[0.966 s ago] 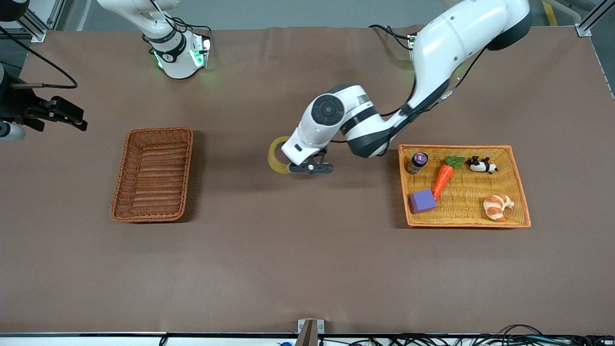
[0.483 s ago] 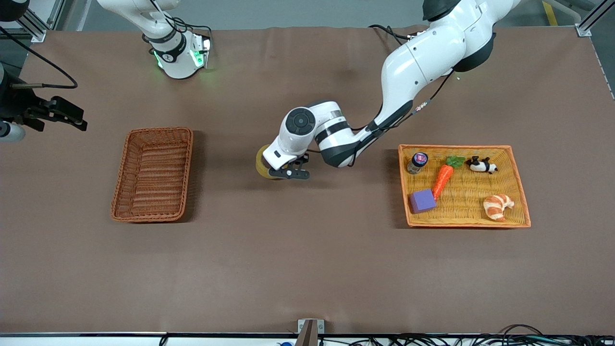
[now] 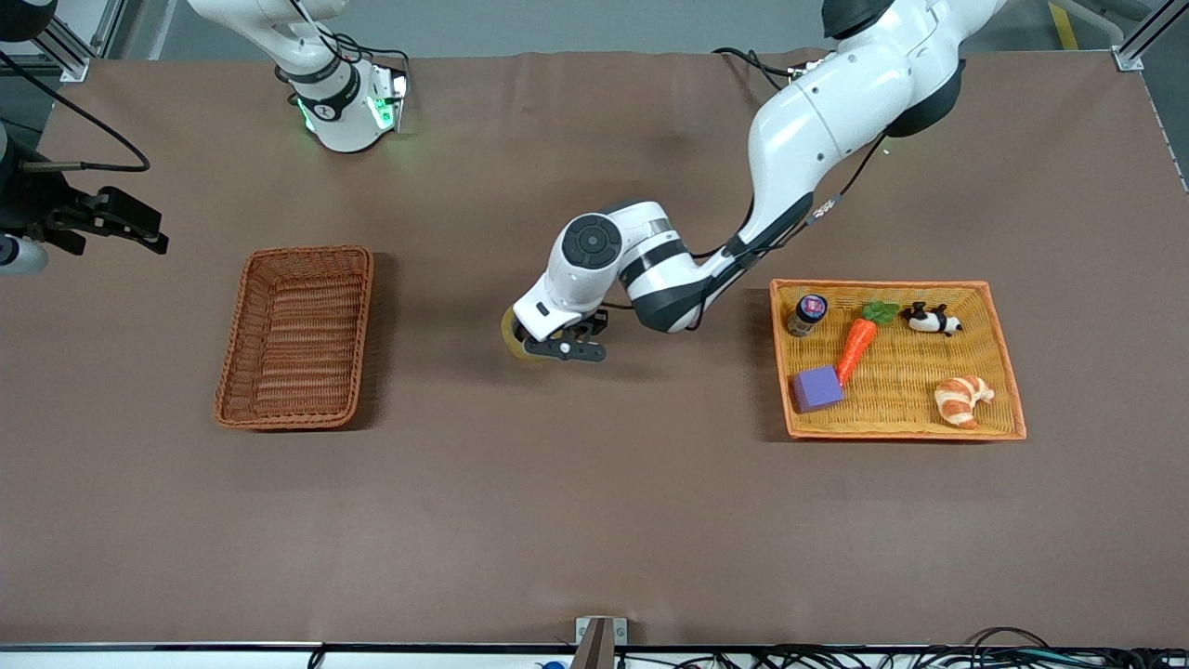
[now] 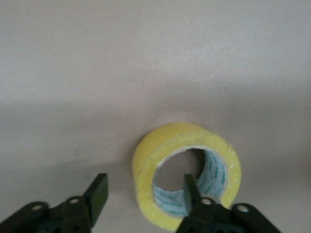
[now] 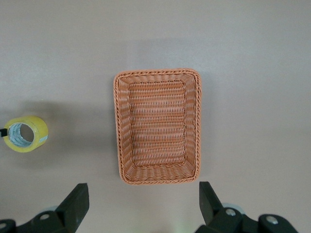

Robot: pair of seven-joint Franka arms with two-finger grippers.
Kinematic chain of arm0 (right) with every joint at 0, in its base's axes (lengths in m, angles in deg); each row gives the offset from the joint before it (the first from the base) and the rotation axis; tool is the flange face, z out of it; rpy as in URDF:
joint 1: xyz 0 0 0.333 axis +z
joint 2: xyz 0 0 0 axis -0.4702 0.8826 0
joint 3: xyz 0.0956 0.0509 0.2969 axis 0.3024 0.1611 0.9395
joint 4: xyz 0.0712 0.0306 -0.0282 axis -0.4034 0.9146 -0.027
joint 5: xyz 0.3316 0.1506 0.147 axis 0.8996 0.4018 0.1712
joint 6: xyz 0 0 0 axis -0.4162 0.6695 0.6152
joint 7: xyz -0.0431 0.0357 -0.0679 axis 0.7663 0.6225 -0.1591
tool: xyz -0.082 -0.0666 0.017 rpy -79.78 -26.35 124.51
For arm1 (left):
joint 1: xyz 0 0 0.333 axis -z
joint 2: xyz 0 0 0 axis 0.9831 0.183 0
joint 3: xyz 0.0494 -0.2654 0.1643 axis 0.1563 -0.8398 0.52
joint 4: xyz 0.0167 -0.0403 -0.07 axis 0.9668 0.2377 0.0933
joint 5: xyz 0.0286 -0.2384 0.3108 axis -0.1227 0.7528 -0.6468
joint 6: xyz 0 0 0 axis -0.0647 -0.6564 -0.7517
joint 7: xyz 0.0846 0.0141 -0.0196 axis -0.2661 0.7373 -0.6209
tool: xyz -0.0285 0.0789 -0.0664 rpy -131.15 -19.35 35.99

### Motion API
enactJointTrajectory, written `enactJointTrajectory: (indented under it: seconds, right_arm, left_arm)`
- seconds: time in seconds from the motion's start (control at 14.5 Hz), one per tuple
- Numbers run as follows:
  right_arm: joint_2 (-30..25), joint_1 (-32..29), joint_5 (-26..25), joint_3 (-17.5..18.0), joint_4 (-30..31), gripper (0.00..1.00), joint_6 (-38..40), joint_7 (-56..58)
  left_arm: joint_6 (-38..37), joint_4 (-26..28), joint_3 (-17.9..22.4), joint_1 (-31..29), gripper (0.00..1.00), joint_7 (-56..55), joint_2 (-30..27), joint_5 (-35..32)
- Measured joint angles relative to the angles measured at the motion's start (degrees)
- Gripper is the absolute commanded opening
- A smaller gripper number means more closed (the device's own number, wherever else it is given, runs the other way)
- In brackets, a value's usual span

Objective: Move tape to another basket
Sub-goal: 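Set the tape roll on the table and open the left gripper, then reach the right gripper to the tape while the left gripper withdraws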

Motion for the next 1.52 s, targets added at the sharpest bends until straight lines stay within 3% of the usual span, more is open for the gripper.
enactJointTrajectory:
  seconds: [0.28, 0.48, 0.69, 0.83, 1.17, 1.31, 1.52]
  right_arm:
    - [0.9, 0.2, 1.3, 1.6, 0.3, 1.0, -1.8, 0.1]
    - [4.2, 0.6, 1.7, 6.7, 0.6, 1.0, -4.5, -0.1]
    - [9.6, 1.2, 1.7, 12.3, 1.3, 1.0, -11.5, -3.8]
    - [13.2, 3.6, 1.4, 14.6, 2.7, 1.0, -17.5, -8.8]
    - [23.1, 13.6, -2.5, 15.4, 5.4, 1.0, -28.2, -21.0]
    - [27.2, 16.2, -5.1, 15.4, 5.6, 1.0, -31.7, -23.9]
    - [31.2, 18.6, -7.0, 15.4, 8.7, 1.0, -38.7, -26.1]
  left_arm:
    - [-17.1, 1.2, -1.0, -3.4, 1.0, 0.4, -11.9, -0.1]
    - [-20.9, 2.7, 0.6, -7.0, 1.0, 4.9, -20.3, 4.2]
    - [-22.7, 3.7, 1.9, -12.2, 1.0, 12.6, -24.5, 8.8]
    - [-23.5, 3.7, 6.9, -12.5, 1.0, 19.5, -27.4, 12.7]
    - [-24.4, 4.4, 23.1, -8.4, 1.0, 32.4, -36.9, 20.8]
    - [-24.8, 6.5, 25.9, -9.4, 1.0, 37.4, -41.1, 23.0]
    - [-24.9, 11.0, 26.5, -15.7, 1.0, 45.2, -47.5, 25.5]
